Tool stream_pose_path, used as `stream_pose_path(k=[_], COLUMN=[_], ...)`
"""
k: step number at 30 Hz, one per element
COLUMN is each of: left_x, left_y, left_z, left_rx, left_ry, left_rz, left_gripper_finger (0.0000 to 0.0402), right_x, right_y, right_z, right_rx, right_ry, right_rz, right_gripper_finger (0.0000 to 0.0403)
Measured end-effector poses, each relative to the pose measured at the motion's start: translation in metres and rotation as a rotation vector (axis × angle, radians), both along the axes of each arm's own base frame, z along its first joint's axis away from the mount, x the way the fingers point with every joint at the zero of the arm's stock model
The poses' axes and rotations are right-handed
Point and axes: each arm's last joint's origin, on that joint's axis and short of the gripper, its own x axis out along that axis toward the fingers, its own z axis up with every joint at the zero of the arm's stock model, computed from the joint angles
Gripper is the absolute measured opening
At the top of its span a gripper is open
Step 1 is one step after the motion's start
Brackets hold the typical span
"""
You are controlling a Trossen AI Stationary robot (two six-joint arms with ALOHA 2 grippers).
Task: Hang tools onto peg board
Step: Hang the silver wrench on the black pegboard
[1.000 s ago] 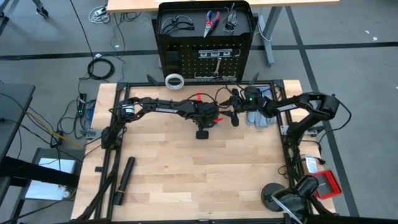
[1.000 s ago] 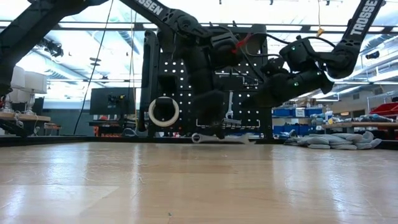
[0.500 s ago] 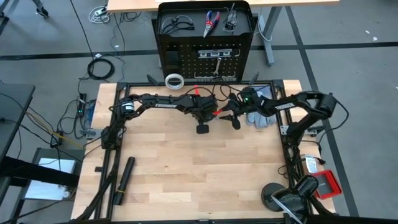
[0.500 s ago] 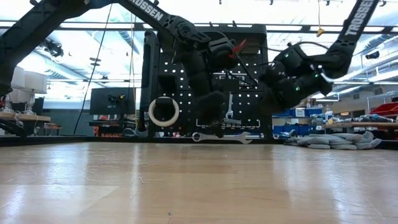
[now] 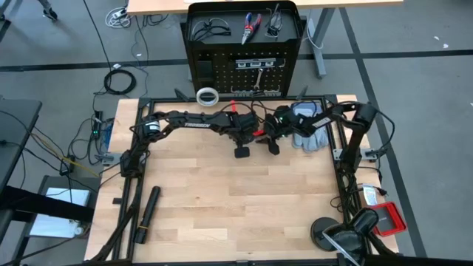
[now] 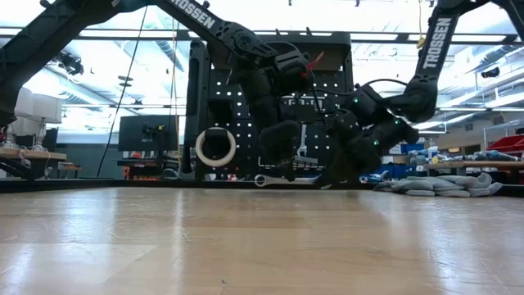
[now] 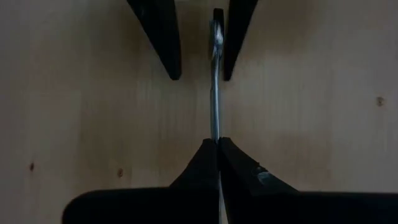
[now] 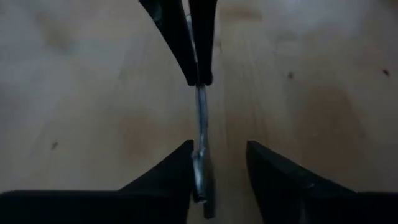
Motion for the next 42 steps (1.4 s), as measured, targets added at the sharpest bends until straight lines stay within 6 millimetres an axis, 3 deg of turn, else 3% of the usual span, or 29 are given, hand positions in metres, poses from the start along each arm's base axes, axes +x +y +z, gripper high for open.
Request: stream_pose_path(k=[8, 13, 18, 25, 29, 34, 42], left_x=[-0.001, -0.001, -0.003, -0.014, -0.029, -0.062, -0.124], left_y=[0.002, 0.003, 0.003, -0.017, -0.028, -0.039, -0.072], left_z=[0.0, 0.003, 0.029, 0.049, 0.048, 0.035, 0.014], left_rx=[0.0, 0.033, 0.034, 0.052, 0.073, 0.061, -0.023], left_ry=[0.003, 0.016, 0.017, -0.007, -0.043, -0.153, -0.425], left_rz=[0.014, 0.071, 0.097, 0.104, 0.128, 0.206, 0.289], left_gripper_finger=[0.0, 0.002, 0.0072, 0.0088, 0.0081, 0.0077, 0.0076], right_x=[0.002, 0.002, 0.0, -0.002, -0.005, -0.01, -0.023], right_y=[0.0, 0.0, 0.0, -0.004, -0.009, -0.017, -0.035], right_z=[0.002, 0.002, 0.0, 0.0, 0.0, 0.005, 0.036], right_rx=[-0.047, -0.048, -0.037, -0.031, -0.01, 0.019, 0.12], right_ry=[-0.003, 0.003, 0.033, 0.031, 0.038, 0.036, -0.155], right_rz=[0.022, 0.015, 0.003, -0.017, -0.071, -0.16, -0.347], right_gripper_finger=[0.0023, 0.0026, 0.0025, 0.0025, 0.0025, 0.0025, 0.0025])
